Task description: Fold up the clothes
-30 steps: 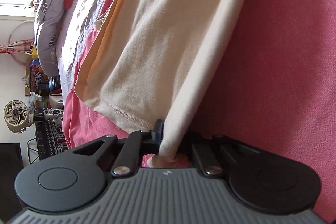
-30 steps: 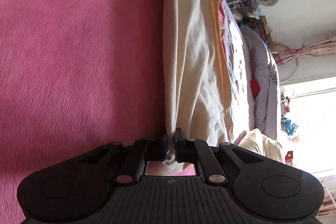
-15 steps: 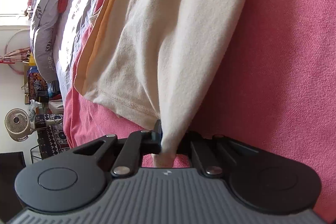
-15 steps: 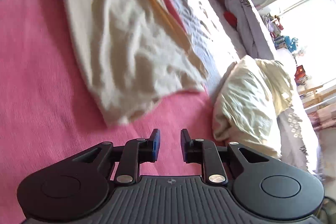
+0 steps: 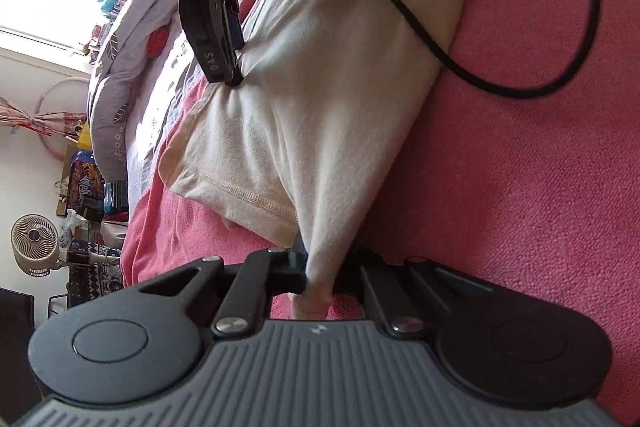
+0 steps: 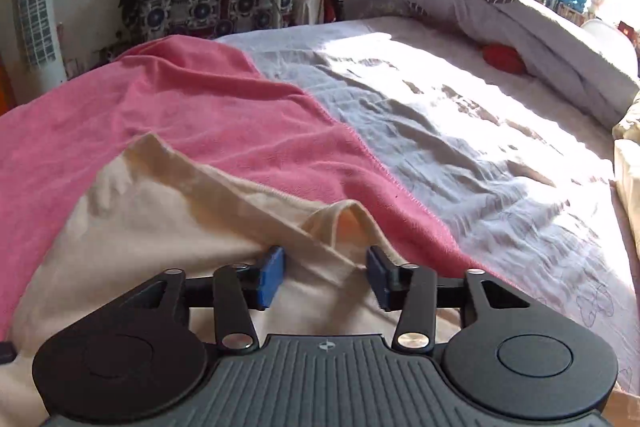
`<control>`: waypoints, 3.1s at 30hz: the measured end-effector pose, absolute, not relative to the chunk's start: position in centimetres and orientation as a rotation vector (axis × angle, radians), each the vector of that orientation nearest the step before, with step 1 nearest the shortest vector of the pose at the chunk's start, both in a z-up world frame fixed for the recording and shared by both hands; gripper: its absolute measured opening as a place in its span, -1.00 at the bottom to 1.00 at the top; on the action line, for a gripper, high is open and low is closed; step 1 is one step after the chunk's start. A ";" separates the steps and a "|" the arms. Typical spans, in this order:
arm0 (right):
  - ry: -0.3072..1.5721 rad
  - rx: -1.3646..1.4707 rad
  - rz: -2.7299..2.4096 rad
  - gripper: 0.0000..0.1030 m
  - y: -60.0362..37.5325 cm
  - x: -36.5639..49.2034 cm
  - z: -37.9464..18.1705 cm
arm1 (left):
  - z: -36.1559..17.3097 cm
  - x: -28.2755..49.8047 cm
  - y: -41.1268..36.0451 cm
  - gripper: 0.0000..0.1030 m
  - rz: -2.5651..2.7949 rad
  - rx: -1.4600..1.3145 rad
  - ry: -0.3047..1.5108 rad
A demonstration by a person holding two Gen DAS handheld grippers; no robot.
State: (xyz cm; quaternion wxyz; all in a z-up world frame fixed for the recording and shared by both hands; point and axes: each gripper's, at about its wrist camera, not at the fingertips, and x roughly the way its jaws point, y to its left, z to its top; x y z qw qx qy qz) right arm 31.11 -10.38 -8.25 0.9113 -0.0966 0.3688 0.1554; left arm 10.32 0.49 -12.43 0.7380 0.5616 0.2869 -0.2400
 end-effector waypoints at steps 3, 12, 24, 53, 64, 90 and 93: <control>0.789 -0.115 0.238 0.49 -11.6 32.9 -8.4 | -11.8 10.3 1.0 -1.00 -0.524 1.182 0.634; 0.740 -0.112 0.068 0.37 -15.8 26.0 -4.0 | -5.7 12.9 7.5 -0.06 -0.336 0.854 0.966; 0.969 -0.249 0.153 0.41 -16.8 20.3 -7.3 | -0.4 22.2 3.7 -0.04 -0.311 0.362 0.947; 0.906 -0.012 0.130 0.72 -21.8 17.4 -4.1 | -4.0 26.4 0.0 0.24 -0.232 0.328 1.089; 1.074 0.039 -0.089 0.78 -31.6 9.3 -6.9 | -5.6 24.5 4.2 0.46 0.015 0.575 1.054; 1.157 -0.020 -0.097 0.37 -31.9 8.8 -4.2 | -4.6 16.1 3.6 0.68 -0.195 0.527 1.154; 1.068 -0.078 0.018 0.37 -28.6 11.8 -2.6 | -3.3 15.8 4.1 0.66 -0.191 0.497 1.129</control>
